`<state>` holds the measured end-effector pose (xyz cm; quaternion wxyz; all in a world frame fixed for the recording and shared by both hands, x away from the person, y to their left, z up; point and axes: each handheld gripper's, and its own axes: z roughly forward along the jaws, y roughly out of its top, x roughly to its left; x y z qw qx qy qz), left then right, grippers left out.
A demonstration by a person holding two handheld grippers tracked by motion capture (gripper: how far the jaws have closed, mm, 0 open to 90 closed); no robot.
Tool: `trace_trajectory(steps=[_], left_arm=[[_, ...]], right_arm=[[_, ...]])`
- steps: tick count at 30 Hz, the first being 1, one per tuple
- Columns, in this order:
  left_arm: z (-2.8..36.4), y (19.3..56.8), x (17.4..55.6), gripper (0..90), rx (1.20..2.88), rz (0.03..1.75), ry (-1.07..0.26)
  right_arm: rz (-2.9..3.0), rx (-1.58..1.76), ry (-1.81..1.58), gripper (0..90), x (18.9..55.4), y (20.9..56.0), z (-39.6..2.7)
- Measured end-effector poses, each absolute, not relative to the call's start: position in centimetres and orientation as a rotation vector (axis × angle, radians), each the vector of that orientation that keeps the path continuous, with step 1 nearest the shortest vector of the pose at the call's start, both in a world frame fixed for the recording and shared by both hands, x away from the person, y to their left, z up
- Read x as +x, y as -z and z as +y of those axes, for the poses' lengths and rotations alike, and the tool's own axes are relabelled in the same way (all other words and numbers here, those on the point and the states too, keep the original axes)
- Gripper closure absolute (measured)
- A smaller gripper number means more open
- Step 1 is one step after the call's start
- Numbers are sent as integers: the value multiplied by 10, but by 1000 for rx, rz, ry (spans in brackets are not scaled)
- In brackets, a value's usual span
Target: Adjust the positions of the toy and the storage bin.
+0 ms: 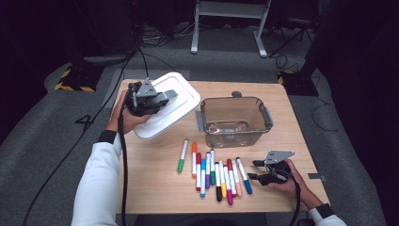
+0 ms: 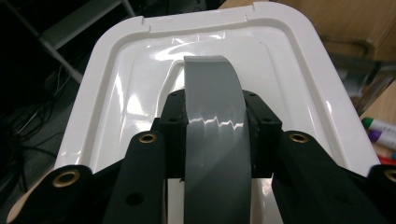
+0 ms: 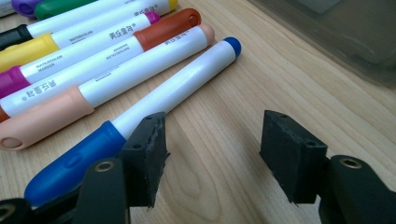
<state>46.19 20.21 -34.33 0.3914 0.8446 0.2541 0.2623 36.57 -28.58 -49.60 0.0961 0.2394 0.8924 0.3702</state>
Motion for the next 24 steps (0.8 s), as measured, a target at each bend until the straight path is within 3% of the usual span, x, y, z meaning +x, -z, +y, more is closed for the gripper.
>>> trace_trajectory(steps=[10,24], left_arm=[[228,393,465,663,2171,795,-622],[213,468,484,661,2218,958,-584]], right_arm=[[2636,714,-1088,409,365,496,-287],[2630,722,-1092,409,365,496,-290]])
